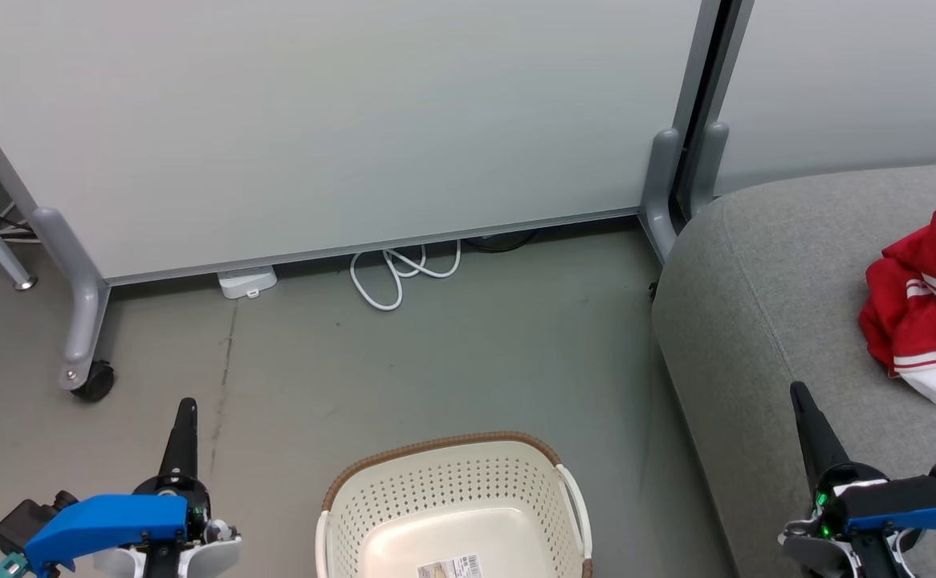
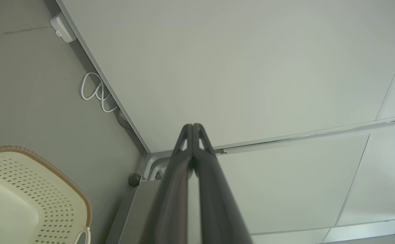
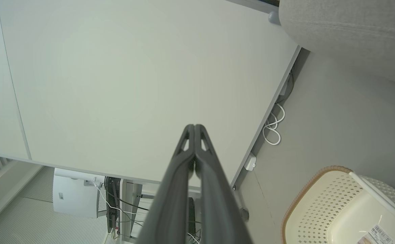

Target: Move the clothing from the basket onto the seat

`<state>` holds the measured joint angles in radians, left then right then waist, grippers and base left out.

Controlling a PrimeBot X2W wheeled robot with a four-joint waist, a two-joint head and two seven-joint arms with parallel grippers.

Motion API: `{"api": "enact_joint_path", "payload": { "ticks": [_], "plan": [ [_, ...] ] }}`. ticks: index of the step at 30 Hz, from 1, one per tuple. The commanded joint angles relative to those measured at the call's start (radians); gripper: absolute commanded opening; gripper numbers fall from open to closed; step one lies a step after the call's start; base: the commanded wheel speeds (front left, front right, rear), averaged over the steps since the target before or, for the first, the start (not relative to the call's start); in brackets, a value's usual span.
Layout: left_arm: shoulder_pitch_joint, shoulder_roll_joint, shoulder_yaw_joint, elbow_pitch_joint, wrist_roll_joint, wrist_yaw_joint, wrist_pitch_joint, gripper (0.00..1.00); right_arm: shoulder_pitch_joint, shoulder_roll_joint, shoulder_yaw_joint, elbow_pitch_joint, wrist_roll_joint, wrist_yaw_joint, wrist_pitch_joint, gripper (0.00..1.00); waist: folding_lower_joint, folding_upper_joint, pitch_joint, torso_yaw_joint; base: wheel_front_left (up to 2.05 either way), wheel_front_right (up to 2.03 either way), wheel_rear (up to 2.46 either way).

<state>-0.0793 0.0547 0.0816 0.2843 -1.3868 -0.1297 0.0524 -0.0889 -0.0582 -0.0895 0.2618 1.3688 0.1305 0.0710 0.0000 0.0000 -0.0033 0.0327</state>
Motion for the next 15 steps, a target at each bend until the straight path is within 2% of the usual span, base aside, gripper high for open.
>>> {"api": "enact_joint_path", "payload": {
  "ticks": [1,15],
  "plan": [
    [-0.019,0.000,0.007,-0.012,-0.027,-0.001,0.009,0.00,-0.018,0.002,-0.005,-0.011,0.032,0.000,0.008,0.00,0.0000,0.0000,0.000,-0.002,0.00,0.00,0.00],
    [-0.027,-0.002,0.021,-0.026,-0.119,-0.002,0.035,0.00,-0.020,0.006,-0.015,-0.015,0.131,0.000,0.025,0.00,0.0000,0.0000,0.003,-0.015,0.00,0.00,0.00]
  ]
}}
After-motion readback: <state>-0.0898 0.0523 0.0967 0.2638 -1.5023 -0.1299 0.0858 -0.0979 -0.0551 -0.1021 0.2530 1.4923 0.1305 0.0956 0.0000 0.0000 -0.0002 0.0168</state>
